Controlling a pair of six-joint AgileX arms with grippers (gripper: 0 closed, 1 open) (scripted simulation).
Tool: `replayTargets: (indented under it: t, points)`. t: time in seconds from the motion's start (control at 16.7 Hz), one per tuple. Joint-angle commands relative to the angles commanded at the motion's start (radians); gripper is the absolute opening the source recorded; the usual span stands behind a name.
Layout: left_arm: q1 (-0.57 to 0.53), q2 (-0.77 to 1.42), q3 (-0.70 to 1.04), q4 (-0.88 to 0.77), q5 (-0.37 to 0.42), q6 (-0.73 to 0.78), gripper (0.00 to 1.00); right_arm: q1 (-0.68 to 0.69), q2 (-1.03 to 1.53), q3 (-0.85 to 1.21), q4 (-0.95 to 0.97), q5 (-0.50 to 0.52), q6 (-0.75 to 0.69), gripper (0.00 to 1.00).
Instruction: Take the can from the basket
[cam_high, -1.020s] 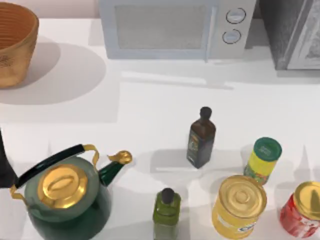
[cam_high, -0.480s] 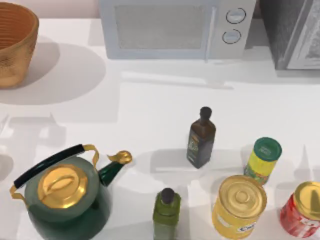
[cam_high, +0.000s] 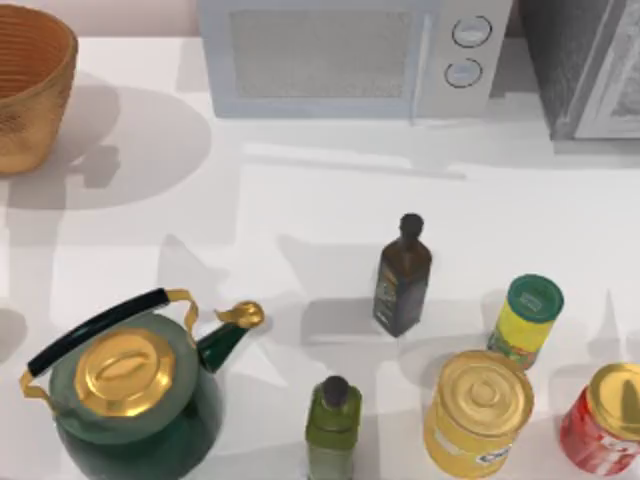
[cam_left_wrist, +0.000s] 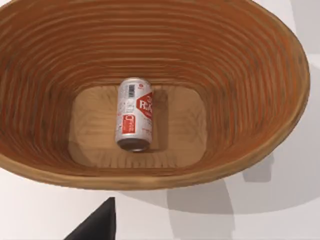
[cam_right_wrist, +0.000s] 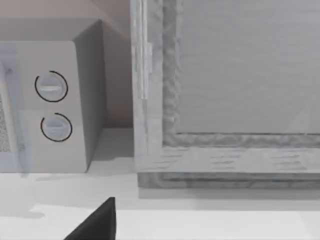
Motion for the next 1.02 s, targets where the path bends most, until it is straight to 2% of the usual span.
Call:
replayTargets:
  t: [0.36, 0.6, 0.84, 1.02]
  points:
    - [0.048, 0.576, 0.540, -0.268, 0.030, 0.055, 1.00, 0.000, 0.000, 0.000, 0.000, 0.000, 0.000, 1.00]
    - [0.065, 0.861, 0.809, -0.395, 0.038, 0.082, 1.00, 0.000, 0.000, 0.000, 0.000, 0.000, 0.000, 1.00]
    - [0.073, 1.010, 0.953, -0.460, 0.040, 0.096, 1.00, 0.000, 0.000, 0.000, 0.000, 0.000, 0.000, 1.00]
    - [0.073, 1.023, 0.966, -0.466, 0.040, 0.097, 1.00, 0.000, 0.000, 0.000, 0.000, 0.000, 0.000, 1.00]
